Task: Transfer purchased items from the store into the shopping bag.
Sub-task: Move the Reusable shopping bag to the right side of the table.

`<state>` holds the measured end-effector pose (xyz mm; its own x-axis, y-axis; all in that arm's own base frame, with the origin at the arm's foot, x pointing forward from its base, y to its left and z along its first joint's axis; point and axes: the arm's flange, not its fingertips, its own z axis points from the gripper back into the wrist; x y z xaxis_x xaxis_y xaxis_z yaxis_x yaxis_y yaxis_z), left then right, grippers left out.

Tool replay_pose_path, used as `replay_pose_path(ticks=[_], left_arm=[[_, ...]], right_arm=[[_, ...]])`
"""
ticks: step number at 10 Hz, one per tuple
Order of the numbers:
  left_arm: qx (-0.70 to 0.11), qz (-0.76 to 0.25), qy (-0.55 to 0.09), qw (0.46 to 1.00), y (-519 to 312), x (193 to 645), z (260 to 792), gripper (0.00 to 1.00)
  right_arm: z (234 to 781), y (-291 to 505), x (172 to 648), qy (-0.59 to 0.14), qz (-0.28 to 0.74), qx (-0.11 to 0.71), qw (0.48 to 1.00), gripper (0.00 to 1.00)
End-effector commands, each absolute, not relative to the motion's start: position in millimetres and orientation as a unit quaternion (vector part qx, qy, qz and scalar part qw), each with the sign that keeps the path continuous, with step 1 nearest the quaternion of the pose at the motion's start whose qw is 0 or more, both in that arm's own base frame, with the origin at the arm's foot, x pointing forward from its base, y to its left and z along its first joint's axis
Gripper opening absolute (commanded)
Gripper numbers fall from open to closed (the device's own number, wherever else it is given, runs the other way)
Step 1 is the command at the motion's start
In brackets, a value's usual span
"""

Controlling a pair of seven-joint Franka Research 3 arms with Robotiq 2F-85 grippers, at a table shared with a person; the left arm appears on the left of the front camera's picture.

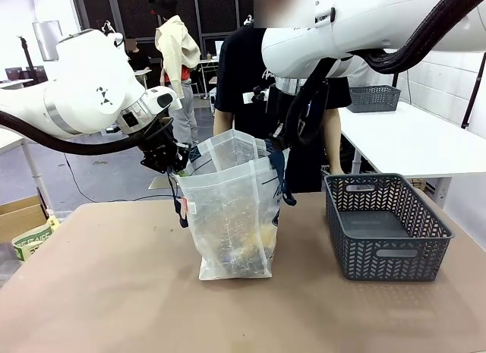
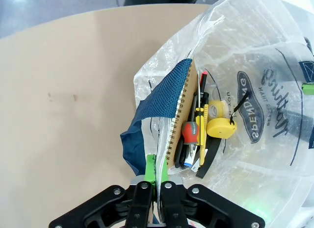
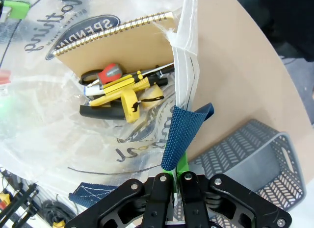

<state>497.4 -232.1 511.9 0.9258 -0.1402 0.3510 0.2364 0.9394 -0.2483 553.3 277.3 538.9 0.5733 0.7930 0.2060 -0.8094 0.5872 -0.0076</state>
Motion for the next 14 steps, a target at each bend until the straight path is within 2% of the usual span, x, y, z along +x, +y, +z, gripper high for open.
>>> replay_pose_path(ticks=[1, 12, 14], left_arm=[[-0.145, -0.096, -0.168, 0.97, -231.3, 497.4, 512.6, 0.0], [-0.15, -0.094, -0.174, 0.969, -235.5, 493.2, 516.5, 0.0], [-0.16, -0.088, -0.187, 0.965, -241.1, 489.0, 525.2, 0.0]], right_arm=[[538.2, 276.9, 553.4, -0.093, 0.451, 0.044, 0.887, 0.0], [541.9, 286.2, 549.2, -0.095, 0.45, 0.038, 0.887, 0.0], [546.2, 303.5, 547.7, -0.081, 0.39, 0.067, 0.915, 0.0]])
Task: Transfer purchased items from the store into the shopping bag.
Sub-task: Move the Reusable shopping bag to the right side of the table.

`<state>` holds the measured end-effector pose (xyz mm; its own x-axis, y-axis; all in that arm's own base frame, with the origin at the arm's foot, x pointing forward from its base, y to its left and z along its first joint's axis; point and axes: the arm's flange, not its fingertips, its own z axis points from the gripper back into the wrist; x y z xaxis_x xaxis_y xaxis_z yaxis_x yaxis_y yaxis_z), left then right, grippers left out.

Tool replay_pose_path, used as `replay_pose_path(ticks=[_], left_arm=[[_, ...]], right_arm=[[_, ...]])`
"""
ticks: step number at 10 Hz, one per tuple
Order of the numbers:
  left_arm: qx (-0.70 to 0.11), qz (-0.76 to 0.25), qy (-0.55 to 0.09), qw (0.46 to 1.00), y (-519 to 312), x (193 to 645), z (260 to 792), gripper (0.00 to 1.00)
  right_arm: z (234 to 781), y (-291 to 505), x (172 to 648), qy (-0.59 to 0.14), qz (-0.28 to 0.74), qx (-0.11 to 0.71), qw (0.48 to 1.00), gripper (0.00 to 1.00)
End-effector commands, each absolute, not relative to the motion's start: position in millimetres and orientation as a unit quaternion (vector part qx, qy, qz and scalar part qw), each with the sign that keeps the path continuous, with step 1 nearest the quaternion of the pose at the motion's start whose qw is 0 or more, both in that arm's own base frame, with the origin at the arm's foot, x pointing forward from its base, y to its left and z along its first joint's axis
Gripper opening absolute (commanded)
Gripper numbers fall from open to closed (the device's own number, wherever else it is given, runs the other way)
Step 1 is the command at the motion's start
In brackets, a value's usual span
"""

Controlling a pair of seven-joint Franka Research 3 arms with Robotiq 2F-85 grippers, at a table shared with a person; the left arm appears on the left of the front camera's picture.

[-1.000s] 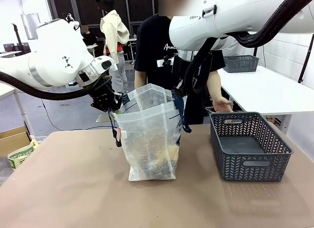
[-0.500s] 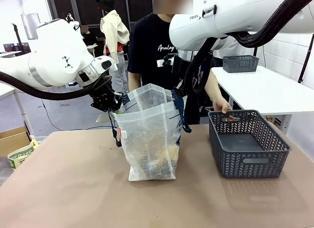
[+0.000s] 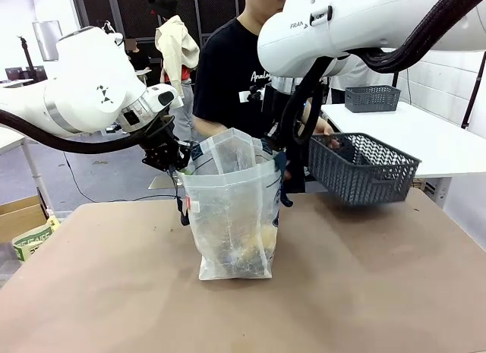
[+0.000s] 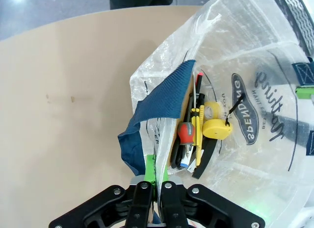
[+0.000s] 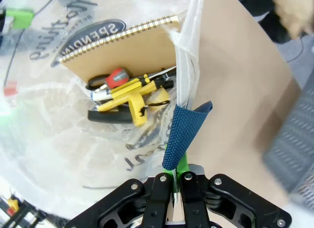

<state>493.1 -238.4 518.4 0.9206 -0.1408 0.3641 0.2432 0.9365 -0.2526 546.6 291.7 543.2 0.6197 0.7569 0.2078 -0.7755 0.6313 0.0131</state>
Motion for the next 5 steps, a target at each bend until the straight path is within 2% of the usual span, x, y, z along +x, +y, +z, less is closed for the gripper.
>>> replay_pose_path(ticks=[1, 5], left_arm=[[-0.168, -0.075, -0.182, 0.966, -244.0, 487.3, 528.0, 0.0], [-0.181, 0.002, -0.149, 0.972, -251.3, 496.7, 529.6, 0.0]], right_arm=[[550.5, 314.2, 548.5, -0.067, 0.349, 0.089, 0.931, 0.0], [553.9, 343.3, 555.8, -0.016, 0.167, 0.13, 0.977, 0.0]])
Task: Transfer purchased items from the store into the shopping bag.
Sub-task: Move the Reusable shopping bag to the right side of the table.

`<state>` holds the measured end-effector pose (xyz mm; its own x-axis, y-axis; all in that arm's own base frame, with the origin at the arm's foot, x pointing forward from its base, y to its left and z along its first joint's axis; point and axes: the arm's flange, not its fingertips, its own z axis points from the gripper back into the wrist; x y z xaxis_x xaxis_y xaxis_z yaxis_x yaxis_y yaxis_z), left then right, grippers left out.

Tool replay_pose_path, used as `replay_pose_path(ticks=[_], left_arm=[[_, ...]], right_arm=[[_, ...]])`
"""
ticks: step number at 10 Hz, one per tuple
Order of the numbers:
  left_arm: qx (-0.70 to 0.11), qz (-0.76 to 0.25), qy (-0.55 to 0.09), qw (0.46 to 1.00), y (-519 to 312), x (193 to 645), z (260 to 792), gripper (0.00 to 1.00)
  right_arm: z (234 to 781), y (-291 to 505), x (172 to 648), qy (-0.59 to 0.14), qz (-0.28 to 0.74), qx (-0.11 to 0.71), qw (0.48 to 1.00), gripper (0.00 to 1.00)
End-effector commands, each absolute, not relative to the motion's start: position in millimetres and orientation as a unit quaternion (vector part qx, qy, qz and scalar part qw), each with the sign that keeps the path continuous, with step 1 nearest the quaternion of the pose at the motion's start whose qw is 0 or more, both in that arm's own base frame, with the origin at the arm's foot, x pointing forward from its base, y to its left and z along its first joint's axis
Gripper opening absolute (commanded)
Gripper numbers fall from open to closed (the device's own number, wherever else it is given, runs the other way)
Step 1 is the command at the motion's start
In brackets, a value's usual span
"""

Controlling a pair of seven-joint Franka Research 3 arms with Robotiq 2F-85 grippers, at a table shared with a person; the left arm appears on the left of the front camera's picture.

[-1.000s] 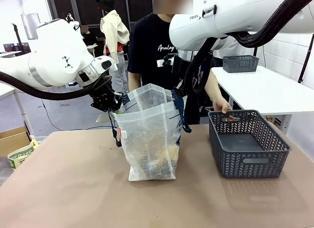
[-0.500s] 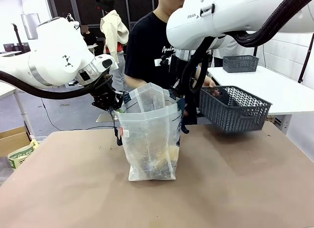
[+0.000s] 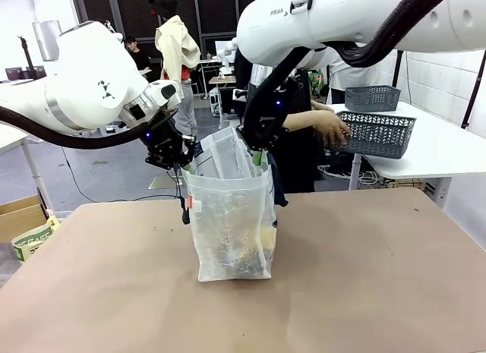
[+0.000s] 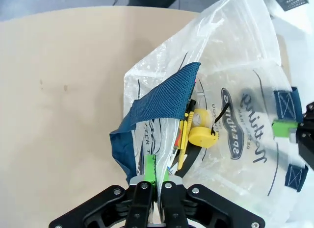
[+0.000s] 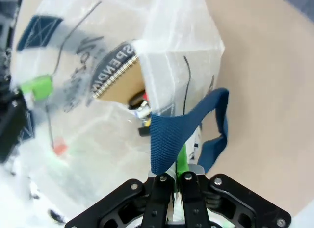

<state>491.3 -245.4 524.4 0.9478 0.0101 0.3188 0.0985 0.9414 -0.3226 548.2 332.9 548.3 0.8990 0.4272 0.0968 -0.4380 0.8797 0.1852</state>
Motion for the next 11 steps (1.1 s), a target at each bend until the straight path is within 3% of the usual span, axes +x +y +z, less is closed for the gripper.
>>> replay_pose_path(ticks=[1, 3, 4, 5, 7, 9, 11], left_arm=[[-0.191, 0.01, -0.144, 0.971, -255.1, 496.9, 532.0, 0.0], [-0.208, 0.0, -0.131, 0.969, -262.6, 502.5, 531.9, 0.0], [-0.183, 0.002, -0.149, 0.972, -250.9, 495.2, 526.8, 0.0], [-0.183, 0.002, -0.149, 0.972, -250.9, 495.2, 526.8, 0.0], [-0.189, 0.003, -0.143, 0.971, -256.1, 498.1, 526.3, 0.0], [-0.211, 0.041, -0.141, 0.966, -265.8, 494.9, 536.4, 0.0], [-0.219, 0.039, -0.15, 0.963, -270.3, 489.3, 544.1, 0.0]], right_arm=[[556.5, 343.8, 558.4, -0.014, 0.125, 0.125, 0.984, 0.0], [556.9, 349.5, 563.3, -0.015, 0.109, 0.117, 0.987, 0.0], [557.7, 337.3, 568.0, -0.032, 0.128, 0.06, 0.989, 0.0], [551.7, 342.0, 559.2, -0.019, 0.118, 0.115, 0.986, 0.0], [552.6, 338.9, 562.9, -0.026, 0.119, 0.099, 0.988, 0.0], [554.7, 349.2, 567.2, -0.01, 0.022, 0.149, 0.989, 0.0], [555.3, 358.9, 566.3, -0.007, -0.005, 0.168, 0.986, 0.0]])
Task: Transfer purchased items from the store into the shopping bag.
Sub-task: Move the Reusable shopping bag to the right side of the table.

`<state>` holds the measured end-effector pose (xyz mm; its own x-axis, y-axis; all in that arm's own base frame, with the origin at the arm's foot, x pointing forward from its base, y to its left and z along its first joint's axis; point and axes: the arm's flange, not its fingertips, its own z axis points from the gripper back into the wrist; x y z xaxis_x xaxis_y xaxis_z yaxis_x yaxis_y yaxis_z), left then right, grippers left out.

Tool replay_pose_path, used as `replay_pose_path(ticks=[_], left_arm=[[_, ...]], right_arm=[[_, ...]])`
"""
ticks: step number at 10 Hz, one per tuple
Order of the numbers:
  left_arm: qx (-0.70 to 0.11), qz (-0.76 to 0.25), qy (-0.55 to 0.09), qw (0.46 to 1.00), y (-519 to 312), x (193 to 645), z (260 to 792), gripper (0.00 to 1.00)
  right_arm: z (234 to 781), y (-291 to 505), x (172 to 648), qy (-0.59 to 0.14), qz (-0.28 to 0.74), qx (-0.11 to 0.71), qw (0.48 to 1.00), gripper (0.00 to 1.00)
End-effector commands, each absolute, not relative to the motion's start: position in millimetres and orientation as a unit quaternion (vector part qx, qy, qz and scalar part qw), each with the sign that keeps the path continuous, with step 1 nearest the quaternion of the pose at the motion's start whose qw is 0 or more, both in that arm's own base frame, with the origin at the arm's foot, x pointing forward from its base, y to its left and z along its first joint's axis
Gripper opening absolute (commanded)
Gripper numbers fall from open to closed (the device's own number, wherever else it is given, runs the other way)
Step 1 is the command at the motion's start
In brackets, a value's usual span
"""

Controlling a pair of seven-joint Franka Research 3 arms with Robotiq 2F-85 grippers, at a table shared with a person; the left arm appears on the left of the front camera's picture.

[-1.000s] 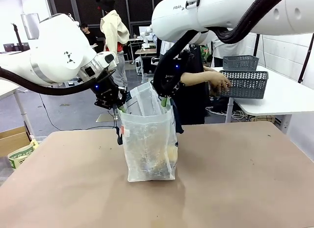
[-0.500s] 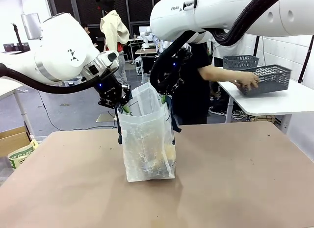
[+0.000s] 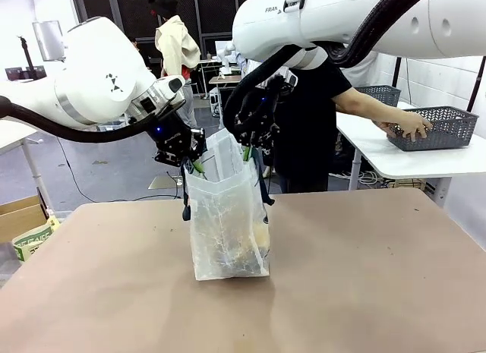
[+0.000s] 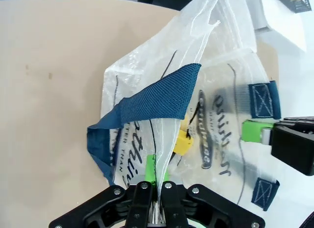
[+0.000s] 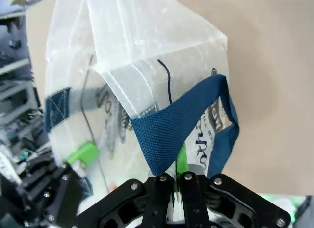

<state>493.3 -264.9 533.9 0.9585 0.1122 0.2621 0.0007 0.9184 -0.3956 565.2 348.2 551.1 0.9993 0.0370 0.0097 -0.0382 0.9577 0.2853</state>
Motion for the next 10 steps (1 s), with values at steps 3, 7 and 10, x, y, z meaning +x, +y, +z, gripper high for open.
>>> replay_pose_path(ticks=[3, 7, 10], left_arm=[[-0.247, 0.029, -0.162, 0.955, -275.7, 492.6, 541.2, 0.0], [-0.272, -0.002, -0.15, 0.951, -284.2, 489.4, 532.8, 0.0], [-0.244, 0.014, -0.145, 0.959, -286.8, 489.3, 532.7, 0.0]], right_arm=[[552.3, 373.8, 570.1, -0.004, -0.062, 0.187, 0.98, 0.0], [552.8, 380.1, 570.3, -0.007, -0.082, 0.177, 0.981, 0.0], [547.9, 373.5, 567.8, -0.007, -0.065, 0.17, 0.983, 0.0]])
